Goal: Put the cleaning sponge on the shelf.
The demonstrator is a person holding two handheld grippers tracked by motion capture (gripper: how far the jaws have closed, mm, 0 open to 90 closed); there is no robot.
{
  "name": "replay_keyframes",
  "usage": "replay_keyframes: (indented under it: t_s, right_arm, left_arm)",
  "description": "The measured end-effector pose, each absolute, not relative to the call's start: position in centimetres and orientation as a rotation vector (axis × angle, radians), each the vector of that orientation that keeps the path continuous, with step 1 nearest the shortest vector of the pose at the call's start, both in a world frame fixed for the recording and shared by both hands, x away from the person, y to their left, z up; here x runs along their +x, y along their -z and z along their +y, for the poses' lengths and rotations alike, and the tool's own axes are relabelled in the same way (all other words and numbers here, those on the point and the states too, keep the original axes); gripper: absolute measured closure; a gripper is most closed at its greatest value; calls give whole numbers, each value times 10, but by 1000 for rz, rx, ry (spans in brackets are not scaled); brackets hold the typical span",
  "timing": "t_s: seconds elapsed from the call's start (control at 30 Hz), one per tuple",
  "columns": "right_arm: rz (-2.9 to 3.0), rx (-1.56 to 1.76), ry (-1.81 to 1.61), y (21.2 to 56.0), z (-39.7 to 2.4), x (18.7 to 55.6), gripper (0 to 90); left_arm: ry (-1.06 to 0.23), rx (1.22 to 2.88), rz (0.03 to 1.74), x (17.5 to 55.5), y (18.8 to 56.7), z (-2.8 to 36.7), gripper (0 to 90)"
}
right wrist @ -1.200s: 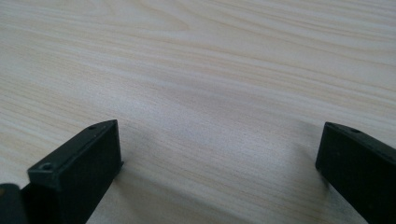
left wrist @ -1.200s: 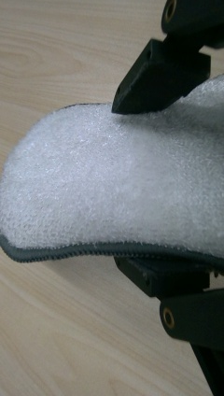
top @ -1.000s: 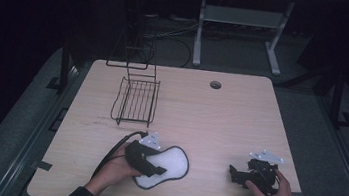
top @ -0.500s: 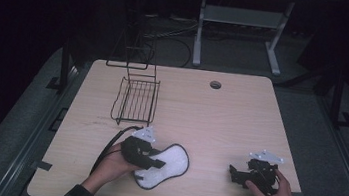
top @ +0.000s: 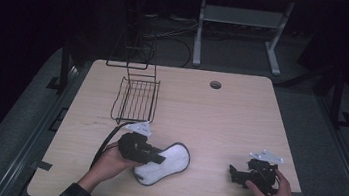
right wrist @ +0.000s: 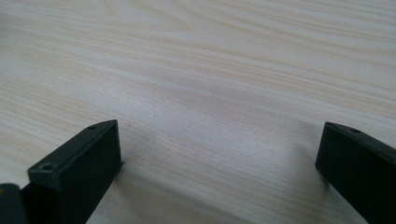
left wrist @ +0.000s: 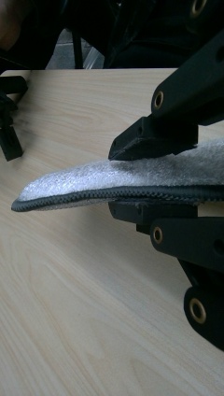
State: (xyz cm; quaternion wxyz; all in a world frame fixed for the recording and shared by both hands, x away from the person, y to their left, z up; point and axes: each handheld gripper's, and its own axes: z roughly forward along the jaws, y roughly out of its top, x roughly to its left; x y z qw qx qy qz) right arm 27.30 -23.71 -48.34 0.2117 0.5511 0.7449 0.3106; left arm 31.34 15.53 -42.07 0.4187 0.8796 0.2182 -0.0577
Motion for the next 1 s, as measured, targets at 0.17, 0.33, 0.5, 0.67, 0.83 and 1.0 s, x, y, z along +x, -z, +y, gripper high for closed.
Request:
replay_keyframes:
  t_s: [0.17, 0.33, 0.5, 0.67, 0.83, 1.0]
  right_arm:
    - [2069, 1531, -863, 483, -237, 273, 0]
    - [2069, 1531, -863, 483, -237, 273, 0]
    - [2069, 1531, -863, 483, -237, 273, 0]
    - [2069, 1531, -863, 483, -237, 273, 0]
    - [2069, 1531, -863, 483, -237, 273, 0]
    - [2069, 1531, -863, 483, -237, 273, 0]
  left_arm:
    - [162, 2202, 542, 313, 419, 156, 734]
    - [153, 2207, 531, 313, 414, 158, 762]
    - [158, 2192, 530, 314, 412, 159, 781]
    - [130, 2195, 520, 316, 406, 162, 785]
    - [120, 2180, 524, 318, 402, 164, 785]
    - [112, 2168, 531, 321, 398, 166, 784]
